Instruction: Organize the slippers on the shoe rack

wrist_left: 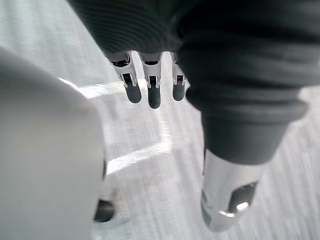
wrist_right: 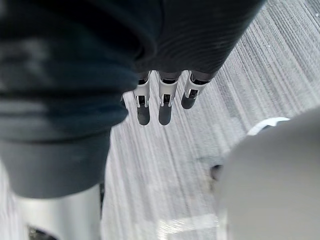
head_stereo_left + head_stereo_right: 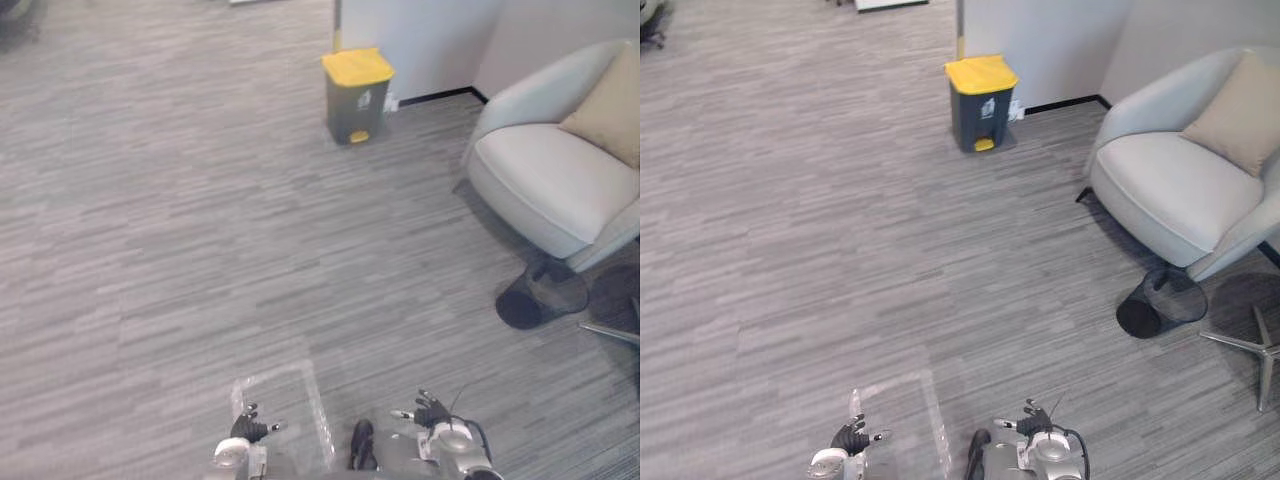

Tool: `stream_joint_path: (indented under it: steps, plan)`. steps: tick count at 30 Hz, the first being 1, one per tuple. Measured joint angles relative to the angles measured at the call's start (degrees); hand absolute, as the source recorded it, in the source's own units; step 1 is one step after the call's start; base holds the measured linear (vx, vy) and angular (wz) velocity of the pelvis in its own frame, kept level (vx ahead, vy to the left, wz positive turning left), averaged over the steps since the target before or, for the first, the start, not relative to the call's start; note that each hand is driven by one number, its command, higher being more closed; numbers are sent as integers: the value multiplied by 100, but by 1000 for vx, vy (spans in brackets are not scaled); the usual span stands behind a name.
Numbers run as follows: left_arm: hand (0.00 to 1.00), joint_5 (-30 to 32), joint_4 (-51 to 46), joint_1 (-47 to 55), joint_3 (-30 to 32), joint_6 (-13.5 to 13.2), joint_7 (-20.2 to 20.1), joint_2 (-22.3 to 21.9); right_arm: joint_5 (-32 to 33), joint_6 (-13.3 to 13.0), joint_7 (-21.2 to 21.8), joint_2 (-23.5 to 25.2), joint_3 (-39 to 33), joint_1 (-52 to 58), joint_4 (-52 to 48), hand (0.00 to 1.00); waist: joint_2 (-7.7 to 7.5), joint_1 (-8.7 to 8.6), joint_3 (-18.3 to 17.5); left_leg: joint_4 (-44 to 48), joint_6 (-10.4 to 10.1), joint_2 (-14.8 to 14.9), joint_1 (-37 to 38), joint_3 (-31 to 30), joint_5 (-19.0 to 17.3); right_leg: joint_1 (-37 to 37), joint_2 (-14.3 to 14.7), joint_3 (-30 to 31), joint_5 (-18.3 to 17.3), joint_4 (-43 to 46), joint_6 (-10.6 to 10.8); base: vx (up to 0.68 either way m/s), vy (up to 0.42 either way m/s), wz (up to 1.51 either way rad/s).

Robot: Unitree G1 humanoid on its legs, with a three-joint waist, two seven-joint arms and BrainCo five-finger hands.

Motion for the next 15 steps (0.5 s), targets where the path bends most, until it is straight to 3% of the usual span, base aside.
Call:
stream_joint_path:
  steps: [2,5,6,7,8,11,15]
  plan:
    - [0,-34,-31,8,3,-42,20,-9,-1,2,-7,-7,85,-11,3,0,-4,78,-11,-685,15,-192,-269,-292,-67,99,-25,639,49,-59,78,319,218,-175]
    - [0,-39,-56,5,0,-100,37,-18,-6,-3,-52,12,147,-26,7,0,3,146,-13,-2023,-67,-572,-432,-1787,123,184,-99,1623,61,-71,363,213,250,-173]
    - [0,-39,-45,9,-4,-99,40,-33,-7,-3,-60,-9,154,42,9,0,49,153,-37,-2321,-101,-606,-424,-2256,318,217,-86,1811,39,-60,470,189,337,-147]
    - [0,-47,-25,27,-2,-100,45,-117,-15,-6,-69,-89,170,85,3,0,169,153,-100,-2461,-360,-556,-400,-2497,975,170,-5,2024,-27,-35,663,153,378,-131]
    - [0,-49,-9,6,-3,-98,46,-75,-16,9,-75,-105,192,79,12,0,126,154,-115,-2318,-270,-620,-340,-2288,891,192,-111,2152,-71,-1,748,144,440,-119]
    - [0,-51,0,28,-26,-92,43,117,-23,22,-45,22,374,171,13,0,-201,166,-213,-2399,-28,-810,-100,-1582,712,165,-452,2291,39,-128,974,100,325,-102]
    - [0,-33,17,35,-118,-77,39,168,-23,55,-41,43,332,245,17,0,-304,144,-271,-2586,215,-999,61,-957,657,56,-693,2621,268,-401,1202,46,227,-77]
